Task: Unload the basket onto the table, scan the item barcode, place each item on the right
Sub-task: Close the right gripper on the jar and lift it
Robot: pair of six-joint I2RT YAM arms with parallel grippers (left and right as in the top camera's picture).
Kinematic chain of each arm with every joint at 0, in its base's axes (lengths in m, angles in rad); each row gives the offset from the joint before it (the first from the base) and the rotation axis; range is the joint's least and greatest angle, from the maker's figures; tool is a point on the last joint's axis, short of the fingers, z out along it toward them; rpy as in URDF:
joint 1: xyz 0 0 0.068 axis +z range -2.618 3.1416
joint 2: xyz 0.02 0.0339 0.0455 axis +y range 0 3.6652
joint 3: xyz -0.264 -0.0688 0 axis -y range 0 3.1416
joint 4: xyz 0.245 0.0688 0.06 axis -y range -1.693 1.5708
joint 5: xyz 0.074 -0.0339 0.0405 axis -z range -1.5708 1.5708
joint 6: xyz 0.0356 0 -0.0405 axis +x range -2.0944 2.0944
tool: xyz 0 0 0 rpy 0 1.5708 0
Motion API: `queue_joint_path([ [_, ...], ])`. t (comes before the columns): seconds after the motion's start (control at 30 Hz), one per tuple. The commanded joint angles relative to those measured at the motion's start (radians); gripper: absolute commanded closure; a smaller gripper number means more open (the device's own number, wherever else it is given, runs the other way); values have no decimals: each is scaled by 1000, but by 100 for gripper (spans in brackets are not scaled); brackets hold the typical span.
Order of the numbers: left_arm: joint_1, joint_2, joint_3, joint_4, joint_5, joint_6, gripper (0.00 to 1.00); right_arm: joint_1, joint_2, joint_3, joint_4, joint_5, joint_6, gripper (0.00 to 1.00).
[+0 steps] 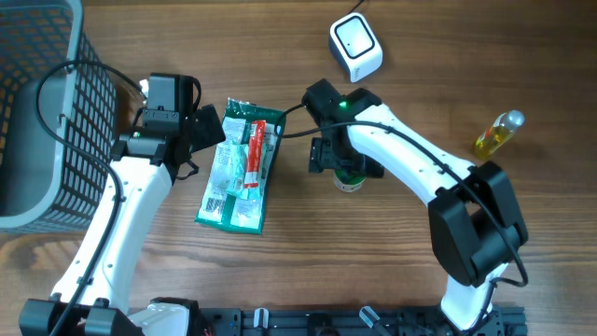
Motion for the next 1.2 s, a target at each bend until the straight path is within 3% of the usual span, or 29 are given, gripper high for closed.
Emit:
queue_joint_path([
  [0.0,3,2,6,2,-13,2,0,-19,9,-3,-3,-52,-34,0],
  [0.43,3,2,6,2,-13,2,0,-23,9,-86,95,-40,-33,11],
  [0.7,3,2,6,2,-13,2,0,-30,9,-151,173,-37,-34,11],
  [0.83,3,2,6,2,-13,2,0,-43,9,-152,184,-38,-34,20],
  [1.17,3,2,6,2,-13,2,0,-43,9,-152,187,-69,-31,22],
])
